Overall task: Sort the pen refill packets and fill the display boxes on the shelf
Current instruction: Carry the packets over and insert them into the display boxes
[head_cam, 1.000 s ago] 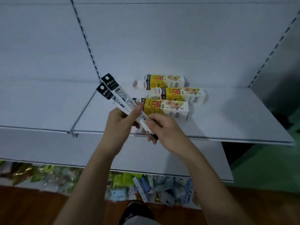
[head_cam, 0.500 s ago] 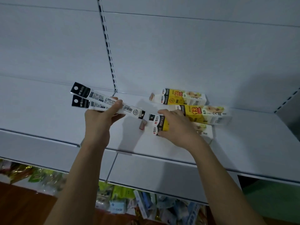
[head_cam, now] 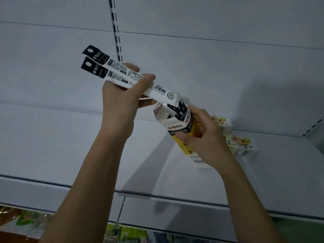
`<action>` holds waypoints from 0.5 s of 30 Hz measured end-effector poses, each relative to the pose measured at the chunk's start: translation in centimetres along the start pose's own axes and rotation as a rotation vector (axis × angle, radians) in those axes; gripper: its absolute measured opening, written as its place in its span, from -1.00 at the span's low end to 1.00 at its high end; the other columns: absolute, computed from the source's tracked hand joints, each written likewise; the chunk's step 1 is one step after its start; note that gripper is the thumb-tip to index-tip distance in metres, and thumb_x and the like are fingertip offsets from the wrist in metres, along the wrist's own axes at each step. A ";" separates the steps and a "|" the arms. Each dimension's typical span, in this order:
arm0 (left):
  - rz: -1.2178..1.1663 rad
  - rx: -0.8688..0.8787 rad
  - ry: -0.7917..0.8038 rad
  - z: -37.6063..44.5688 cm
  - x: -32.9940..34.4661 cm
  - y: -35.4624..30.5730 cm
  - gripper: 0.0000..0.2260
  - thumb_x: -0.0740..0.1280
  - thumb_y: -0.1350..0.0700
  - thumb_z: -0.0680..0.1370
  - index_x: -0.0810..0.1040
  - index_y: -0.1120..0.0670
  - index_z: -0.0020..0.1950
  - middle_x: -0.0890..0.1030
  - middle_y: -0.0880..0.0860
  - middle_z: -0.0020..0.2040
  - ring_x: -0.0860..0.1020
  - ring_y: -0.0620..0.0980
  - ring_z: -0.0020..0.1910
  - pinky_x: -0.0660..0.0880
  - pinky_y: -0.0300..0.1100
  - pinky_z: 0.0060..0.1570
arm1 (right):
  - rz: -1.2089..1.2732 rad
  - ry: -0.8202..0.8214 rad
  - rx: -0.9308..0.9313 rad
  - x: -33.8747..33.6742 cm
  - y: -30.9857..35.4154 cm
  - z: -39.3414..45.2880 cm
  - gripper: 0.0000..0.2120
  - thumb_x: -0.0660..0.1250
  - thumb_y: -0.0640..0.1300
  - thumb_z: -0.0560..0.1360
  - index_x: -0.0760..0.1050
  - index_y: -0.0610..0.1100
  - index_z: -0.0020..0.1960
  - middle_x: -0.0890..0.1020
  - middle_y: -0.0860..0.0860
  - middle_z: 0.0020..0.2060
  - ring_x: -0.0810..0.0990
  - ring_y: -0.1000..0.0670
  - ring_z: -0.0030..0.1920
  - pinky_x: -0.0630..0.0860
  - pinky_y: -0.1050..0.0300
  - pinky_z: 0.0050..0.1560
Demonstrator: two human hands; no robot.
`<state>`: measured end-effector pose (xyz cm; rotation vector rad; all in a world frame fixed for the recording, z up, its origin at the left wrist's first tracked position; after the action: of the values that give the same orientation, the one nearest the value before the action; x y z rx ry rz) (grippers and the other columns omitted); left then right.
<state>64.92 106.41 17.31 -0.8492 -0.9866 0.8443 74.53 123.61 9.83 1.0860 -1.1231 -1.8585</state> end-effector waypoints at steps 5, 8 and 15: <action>0.041 -0.021 0.067 -0.5 2.0 0.0 -0.81 0.42 0.35 0.50 0.47 0.16 0.00 0.71 0.14 -0.10 0.71 0.12 -0.11 0.60 -0.15 -0.27 | 0.022 0.032 0.000 -0.3 -0.3 0.1 -0.47 0.53 -0.23 0.41 0.47 0.18 0.25 0.60 0.11 0.17 0.57 0.12 0.20 0.54 -0.06 0.24; 0.110 -0.010 0.056 -0.7 2.3 0.5 -0.83 0.44 0.35 0.48 0.50 0.19 -0.03 0.70 0.11 -0.16 0.71 0.10 -0.14 0.61 -0.13 -0.28 | 0.036 0.059 -0.007 -0.4 -0.5 0.3 -0.46 0.53 -0.22 0.41 0.46 0.12 0.30 0.59 0.08 0.19 0.56 0.09 0.22 0.53 -0.09 0.25; 0.188 -0.013 -0.033 -1.1 2.0 0.8 -0.86 0.45 0.34 0.48 0.52 0.23 -0.04 0.67 0.14 -0.19 0.71 0.08 -0.18 0.60 -0.17 -0.33 | 0.094 0.091 -0.019 -0.1 -0.8 0.3 -0.42 0.53 -0.26 0.40 0.47 0.19 0.28 0.58 0.08 0.21 0.55 0.07 0.25 0.52 -0.10 0.27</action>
<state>66.43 108.24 16.96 -0.9525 -0.9521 1.0155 74.19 124.11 9.21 1.0779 -1.0839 -1.7268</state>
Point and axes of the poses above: each hand's wrist, its own z-axis towards the middle knuckle, its own x-axis out of the palm, y = z × x, the point moved 3 cm from there along z, towards the middle knuckle
